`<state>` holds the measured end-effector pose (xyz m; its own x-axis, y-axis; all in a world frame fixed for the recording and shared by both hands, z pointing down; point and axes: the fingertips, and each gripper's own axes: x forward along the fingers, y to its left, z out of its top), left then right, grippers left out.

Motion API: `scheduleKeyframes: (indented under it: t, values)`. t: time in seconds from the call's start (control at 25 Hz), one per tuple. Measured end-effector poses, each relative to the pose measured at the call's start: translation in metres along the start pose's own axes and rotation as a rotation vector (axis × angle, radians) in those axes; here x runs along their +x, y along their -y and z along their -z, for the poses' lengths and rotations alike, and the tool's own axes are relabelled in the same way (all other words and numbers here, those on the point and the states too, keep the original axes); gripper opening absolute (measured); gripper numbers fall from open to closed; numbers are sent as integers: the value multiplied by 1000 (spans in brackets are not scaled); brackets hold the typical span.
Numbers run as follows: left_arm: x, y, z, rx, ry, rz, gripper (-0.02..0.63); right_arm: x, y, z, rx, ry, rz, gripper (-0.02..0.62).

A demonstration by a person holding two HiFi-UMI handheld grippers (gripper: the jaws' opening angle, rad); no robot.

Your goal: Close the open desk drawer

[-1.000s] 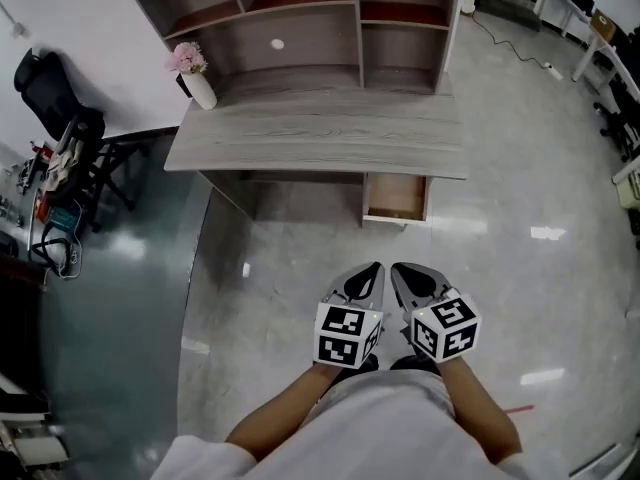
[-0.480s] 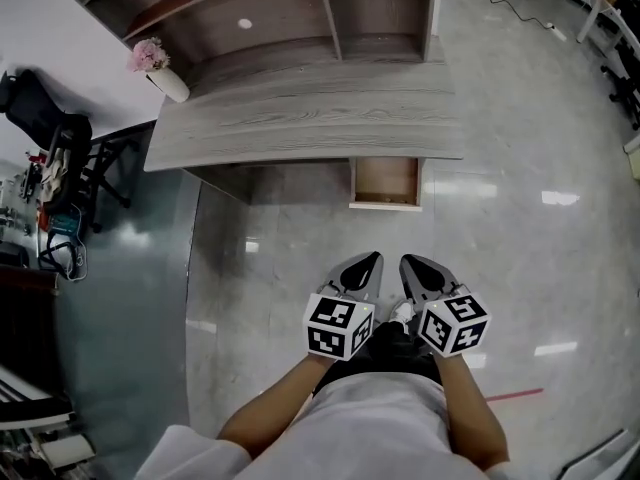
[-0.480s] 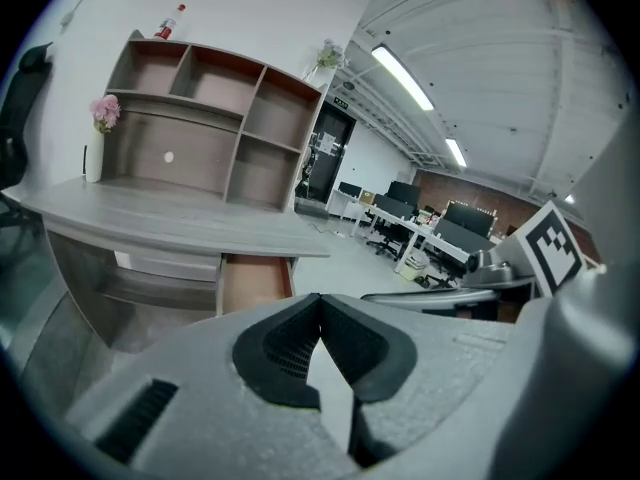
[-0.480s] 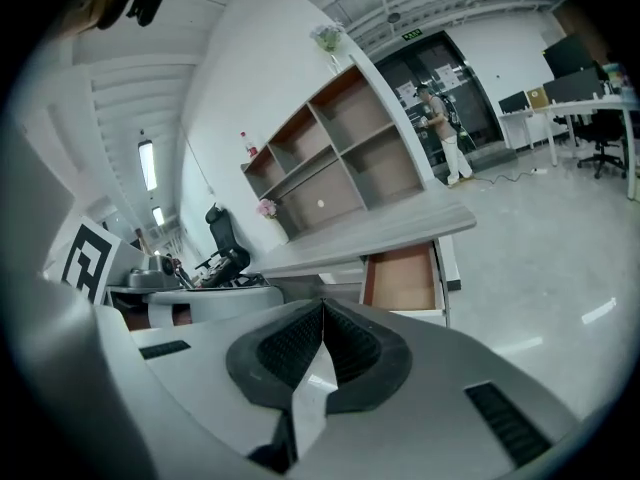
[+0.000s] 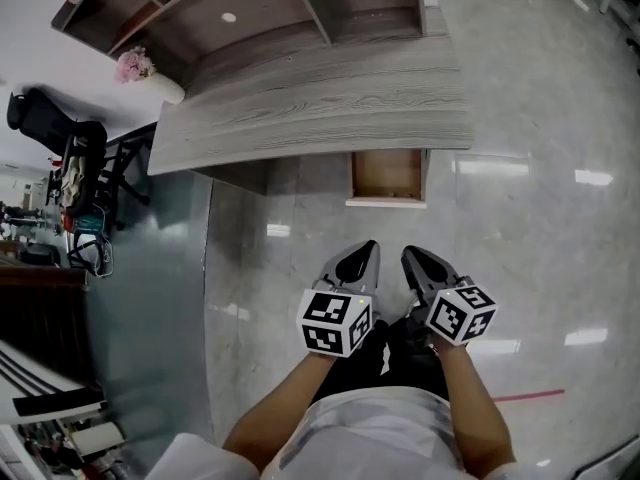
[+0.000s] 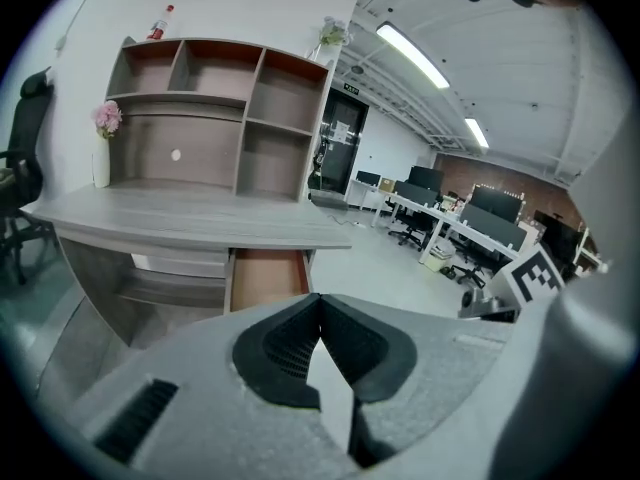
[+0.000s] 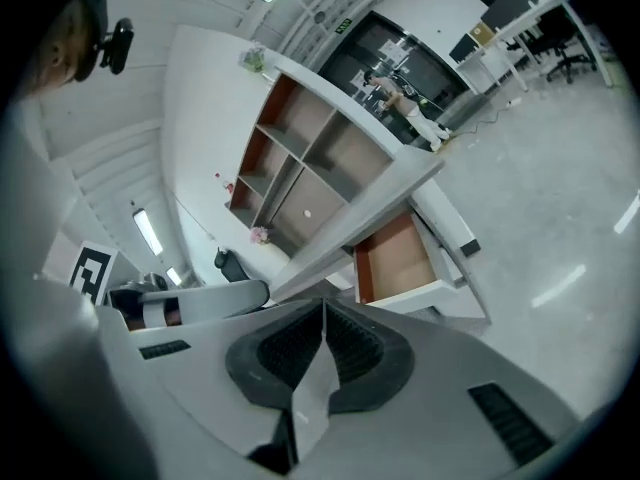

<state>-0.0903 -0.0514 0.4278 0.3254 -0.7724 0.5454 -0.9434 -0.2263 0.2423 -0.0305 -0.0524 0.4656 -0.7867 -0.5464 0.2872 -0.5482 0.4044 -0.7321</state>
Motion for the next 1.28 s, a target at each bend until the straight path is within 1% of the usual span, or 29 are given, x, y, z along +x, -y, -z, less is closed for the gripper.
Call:
scheduleKeyframes:
  t: [0.08, 0.16, 0.32, 0.44, 0.56, 0.68, 0.72, 0.76, 0.8, 0.84, 1.0, 1.12, 1.2, 1.28]
  values:
    - [3, -6, 1, -5, -2, -26, 2, 10, 6, 6, 78, 14, -50, 2]
    - [7, -12, 3, -6, -5, -39, 2, 20, 12, 13, 137, 17, -75, 2]
    - [19, -20, 13, -8, -16, -46, 2, 41, 25, 24, 171, 21, -88, 2]
    - [32, -25, 25, -10, -39, -30, 2, 58, 35, 28, 193, 47, -104, 3]
    - [44, -34, 36, -13, -58, -17, 2, 72, 44, 33, 218, 62, -93, 3]
    - [57, -47, 42, -6, -71, -16, 2, 86, 56, 40, 284, 76, -76, 10]
    - [60, -50, 42, -1, -73, -15, 2, 91, 60, 41, 309, 81, -74, 39]
    - [64, -54, 42, 3, -73, -13, 2, 97, 64, 42, 331, 85, -72, 90]
    - [66, -58, 40, 4, -71, -10, 2, 102, 68, 43, 352, 90, -70, 109]
    - [67, -63, 39, 4, -69, -9, 2, 106, 71, 44, 374, 98, -67, 111]
    - [71, -82, 41, -10, -74, -16, 2, 119, 86, 45, 495, 158, -42, 154]
    - [76, -93, 38, -28, -77, -14, 2, 127, 94, 42, 543, 197, -19, 192]
    - [79, -98, 36, -27, -80, -8, 2, 131, 99, 45, 575, 203, 23, 206]
    - [82, -104, 34, -29, -84, -4, 2, 136, 104, 47, 613, 214, 47, 216]
